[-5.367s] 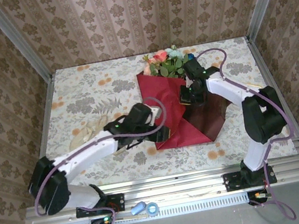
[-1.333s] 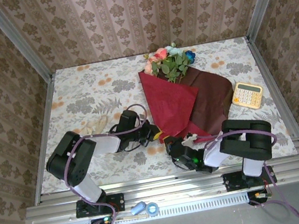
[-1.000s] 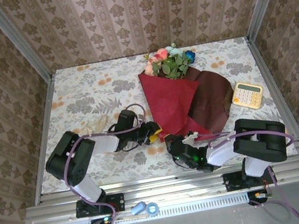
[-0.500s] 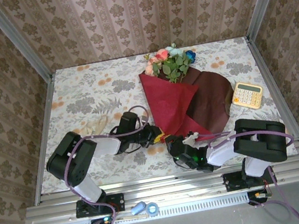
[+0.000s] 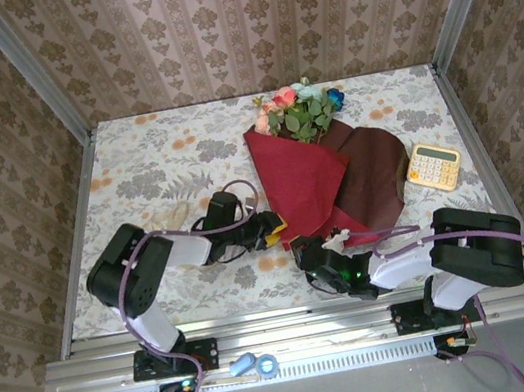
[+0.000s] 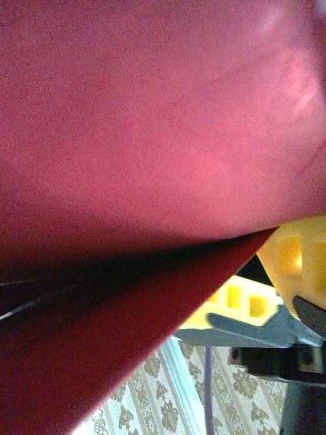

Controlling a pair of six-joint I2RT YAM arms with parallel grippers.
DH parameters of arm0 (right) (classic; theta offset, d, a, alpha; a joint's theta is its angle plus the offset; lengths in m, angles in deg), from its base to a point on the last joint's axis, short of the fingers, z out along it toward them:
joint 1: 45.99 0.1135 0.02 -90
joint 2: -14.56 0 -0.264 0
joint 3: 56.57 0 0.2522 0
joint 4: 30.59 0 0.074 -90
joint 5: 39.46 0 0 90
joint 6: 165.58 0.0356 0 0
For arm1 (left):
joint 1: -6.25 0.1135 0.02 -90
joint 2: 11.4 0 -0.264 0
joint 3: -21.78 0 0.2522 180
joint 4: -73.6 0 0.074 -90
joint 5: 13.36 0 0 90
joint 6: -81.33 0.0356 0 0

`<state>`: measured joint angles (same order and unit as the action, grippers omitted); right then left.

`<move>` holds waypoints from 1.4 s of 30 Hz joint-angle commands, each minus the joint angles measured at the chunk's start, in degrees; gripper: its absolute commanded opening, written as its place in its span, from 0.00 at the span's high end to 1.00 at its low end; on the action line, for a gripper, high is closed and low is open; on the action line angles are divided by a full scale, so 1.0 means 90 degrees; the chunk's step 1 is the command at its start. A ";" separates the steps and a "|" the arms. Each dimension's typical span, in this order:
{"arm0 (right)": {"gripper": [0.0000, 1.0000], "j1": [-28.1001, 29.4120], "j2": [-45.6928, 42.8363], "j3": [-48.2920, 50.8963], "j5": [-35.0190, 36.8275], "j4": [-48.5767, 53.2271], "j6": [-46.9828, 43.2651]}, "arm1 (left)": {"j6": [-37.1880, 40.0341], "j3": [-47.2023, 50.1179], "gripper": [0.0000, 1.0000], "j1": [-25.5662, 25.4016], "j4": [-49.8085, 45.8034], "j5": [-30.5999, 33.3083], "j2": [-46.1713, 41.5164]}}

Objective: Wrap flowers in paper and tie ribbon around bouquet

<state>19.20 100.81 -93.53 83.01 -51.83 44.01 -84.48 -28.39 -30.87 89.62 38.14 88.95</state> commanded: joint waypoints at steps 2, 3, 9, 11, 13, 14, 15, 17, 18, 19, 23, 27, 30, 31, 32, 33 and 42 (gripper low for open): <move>1.00 0.0013 -0.0156 -0.0082 0.0052 0.0423 0.2132 | 0.0147 -0.0412 0.84 0.0148 0.0248 0.0036 0.0480; 1.00 0.0013 -0.0191 -0.0070 0.0036 0.0481 0.2132 | 0.0142 -0.0424 0.95 0.0210 0.0284 0.0054 0.0535; 1.00 0.0013 -0.0336 -0.0049 -0.0161 0.0732 0.2079 | 0.0419 -0.0613 0.99 0.0487 0.0060 0.0139 0.0612; 1.00 0.0013 -0.0333 -0.0042 -0.0202 0.0718 0.2074 | 0.0543 -0.0783 0.70 0.0511 -0.0139 0.0138 0.0667; 1.00 0.0015 -0.0317 -0.0044 -0.0247 0.0690 0.2081 | 0.0638 -0.0959 0.62 0.0536 -0.0271 0.0138 0.0763; 1.00 0.0018 -0.0298 -0.0031 -0.0266 0.0696 0.2083 | 0.0659 -0.1042 0.61 0.0549 -0.0300 0.0137 0.0829; 1.00 0.0003 -0.0301 -0.0030 -0.0294 0.0695 0.2074 | 0.0666 -0.1119 0.62 0.0567 -0.0310 0.0139 0.0900; 1.00 -0.0006 -0.0288 -0.0020 -0.0330 0.0696 0.2074 | 0.0730 -0.1269 0.69 0.0606 -0.0377 0.0139 0.1018; 1.00 -0.0010 -0.0283 -0.0018 -0.0358 0.0687 0.2074 | 0.0764 -0.1335 0.73 0.0626 -0.0437 0.0145 0.1068; 1.00 -0.0026 -0.0278 -0.0008 -0.0370 0.0668 0.2066 | 0.0806 -0.1401 0.75 0.0652 -0.0497 0.0139 0.1116; 1.00 -0.0064 -0.0329 0.0043 -0.0428 0.0702 0.2054 | 0.0908 -0.1565 1.00 0.0778 -0.0535 0.0137 0.1242; 1.00 -0.0095 -0.0432 0.0071 -0.0485 0.0769 0.1978 | 0.1040 -0.1661 1.00 0.0971 -0.0675 0.0142 0.1266; 1.00 -0.0134 -0.0477 0.0060 -0.0603 0.0803 0.1863 | 0.1035 -0.1783 0.88 0.1087 -0.0614 0.0128 0.1394; 1.00 -0.0138 -0.0466 0.0058 -0.0637 0.0776 0.1817 | 0.1049 -0.1860 0.78 0.1104 -0.0650 0.0118 0.1448; 1.00 -0.0136 -0.0454 0.0058 -0.0658 0.0743 0.1800 | 0.1076 -0.1922 0.74 0.1107 -0.0676 0.0098 0.1495; 1.00 -0.0143 -0.0442 0.0053 -0.0678 0.0735 0.1791 | 0.1101 -0.2017 0.72 0.1108 -0.0722 0.0074 0.1555; 1.00 -0.0208 -0.0533 0.0107 -0.0800 0.0796 0.1743 | 0.1236 -0.2605 1.00 0.1342 -0.0849 0.0027 0.2030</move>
<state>17.54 97.54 -93.46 76.67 -47.40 44.01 -74.71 -50.22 -20.88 82.50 36.81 105.65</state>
